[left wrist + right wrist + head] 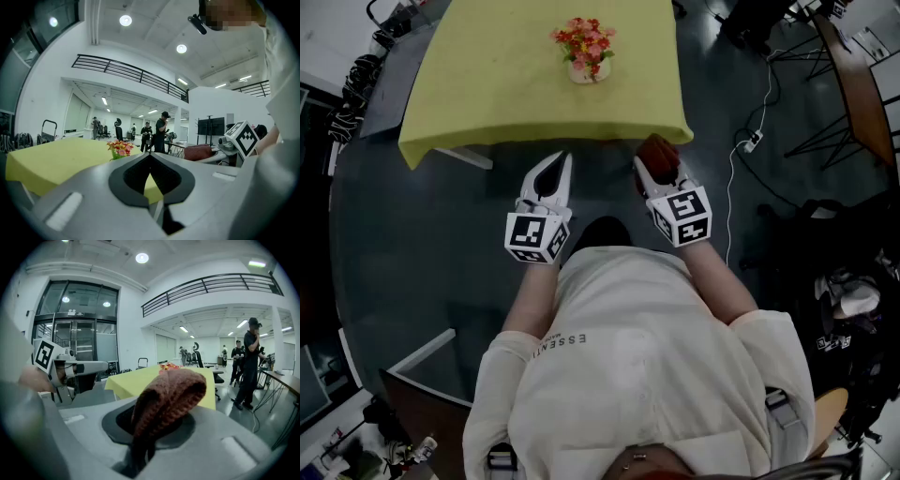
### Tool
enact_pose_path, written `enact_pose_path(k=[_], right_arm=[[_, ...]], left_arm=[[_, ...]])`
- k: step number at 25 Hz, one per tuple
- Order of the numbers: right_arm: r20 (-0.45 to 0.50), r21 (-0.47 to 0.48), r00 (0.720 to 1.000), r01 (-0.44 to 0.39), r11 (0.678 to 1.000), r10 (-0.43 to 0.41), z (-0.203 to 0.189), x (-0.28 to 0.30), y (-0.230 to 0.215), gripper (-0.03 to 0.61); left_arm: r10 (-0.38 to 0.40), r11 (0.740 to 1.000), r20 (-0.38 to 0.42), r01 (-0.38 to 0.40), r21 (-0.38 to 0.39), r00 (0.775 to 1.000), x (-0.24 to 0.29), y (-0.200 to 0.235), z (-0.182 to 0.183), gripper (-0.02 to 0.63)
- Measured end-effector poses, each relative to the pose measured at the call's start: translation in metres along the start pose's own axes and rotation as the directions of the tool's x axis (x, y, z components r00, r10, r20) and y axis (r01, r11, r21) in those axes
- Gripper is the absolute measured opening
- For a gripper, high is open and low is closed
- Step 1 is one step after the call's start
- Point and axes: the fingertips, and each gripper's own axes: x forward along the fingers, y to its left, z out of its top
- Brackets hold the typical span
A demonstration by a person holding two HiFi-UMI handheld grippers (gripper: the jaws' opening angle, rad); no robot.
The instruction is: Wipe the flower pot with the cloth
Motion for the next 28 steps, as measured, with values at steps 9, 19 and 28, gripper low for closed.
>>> enact_pose_path(k=[9, 19, 28], right_arm=[[0.005, 0.028, 1.0, 0.007, 1.0, -0.007, -0.001, 0.007, -0.008, 0.043], [0.002, 0.092, 0.999, 0.034, 0.995, -0.034, 0.001, 0.019, -0.023, 0.044], [-0.045, 0.125, 0.998, 0.038, 0.991, -0.032, -0.012, 0.039, -0.034, 0.044]], left_arm=[[0.008, 1.0, -0.015, -0.009, -0.006, 1.0, 0.007, 0.005, -0.006, 0.014], [0.019, 1.0, -0.034, -0.02, -0.011, 0.999, 0.015, 0.02, -0.008, 0.014], [0.032, 0.998, -0.081, -0.036, -0.043, 0.996, 0.031, 0.043, -0.023, 0.014]])
